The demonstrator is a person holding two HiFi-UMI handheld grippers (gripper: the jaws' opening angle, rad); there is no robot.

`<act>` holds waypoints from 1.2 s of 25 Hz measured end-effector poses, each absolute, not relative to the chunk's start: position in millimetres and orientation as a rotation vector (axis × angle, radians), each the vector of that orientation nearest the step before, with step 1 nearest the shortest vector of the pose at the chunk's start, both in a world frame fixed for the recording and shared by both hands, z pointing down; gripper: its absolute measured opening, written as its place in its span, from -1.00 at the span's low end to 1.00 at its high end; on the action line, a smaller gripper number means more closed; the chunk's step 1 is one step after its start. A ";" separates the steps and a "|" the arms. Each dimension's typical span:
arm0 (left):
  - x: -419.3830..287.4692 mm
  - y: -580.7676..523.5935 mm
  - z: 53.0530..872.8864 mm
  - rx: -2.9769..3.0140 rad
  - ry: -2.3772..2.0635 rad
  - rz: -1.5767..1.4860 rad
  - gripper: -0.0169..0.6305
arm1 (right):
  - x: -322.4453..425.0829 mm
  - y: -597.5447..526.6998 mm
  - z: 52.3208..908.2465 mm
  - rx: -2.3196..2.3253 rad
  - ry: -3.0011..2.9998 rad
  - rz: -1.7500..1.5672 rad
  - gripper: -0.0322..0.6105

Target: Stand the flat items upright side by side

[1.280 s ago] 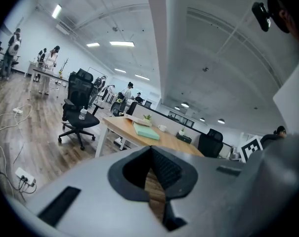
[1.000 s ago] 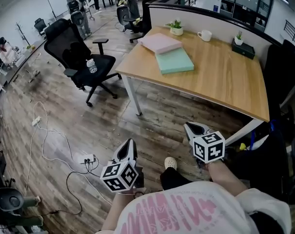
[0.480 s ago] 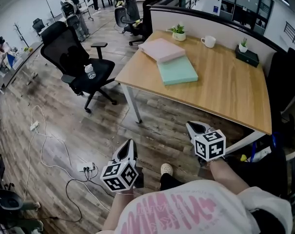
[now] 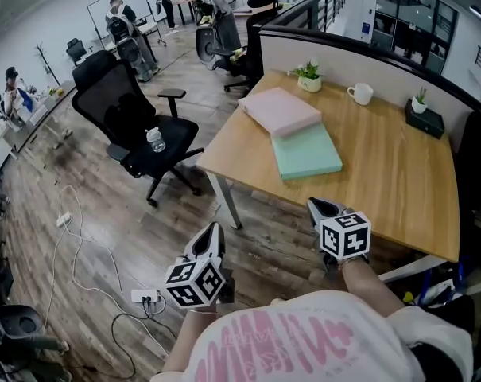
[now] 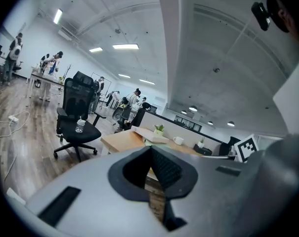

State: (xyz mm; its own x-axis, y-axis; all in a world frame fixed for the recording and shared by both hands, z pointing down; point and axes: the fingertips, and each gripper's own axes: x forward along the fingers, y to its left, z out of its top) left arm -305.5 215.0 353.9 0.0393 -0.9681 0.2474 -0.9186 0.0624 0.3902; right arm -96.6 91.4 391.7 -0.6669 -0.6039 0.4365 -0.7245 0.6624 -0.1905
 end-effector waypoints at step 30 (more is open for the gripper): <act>-370.1 -81.9 364.4 2.173 -1.570 0.030 -0.94 | -118.3 -115.3 404.8 1.501 -2.436 0.717 -0.90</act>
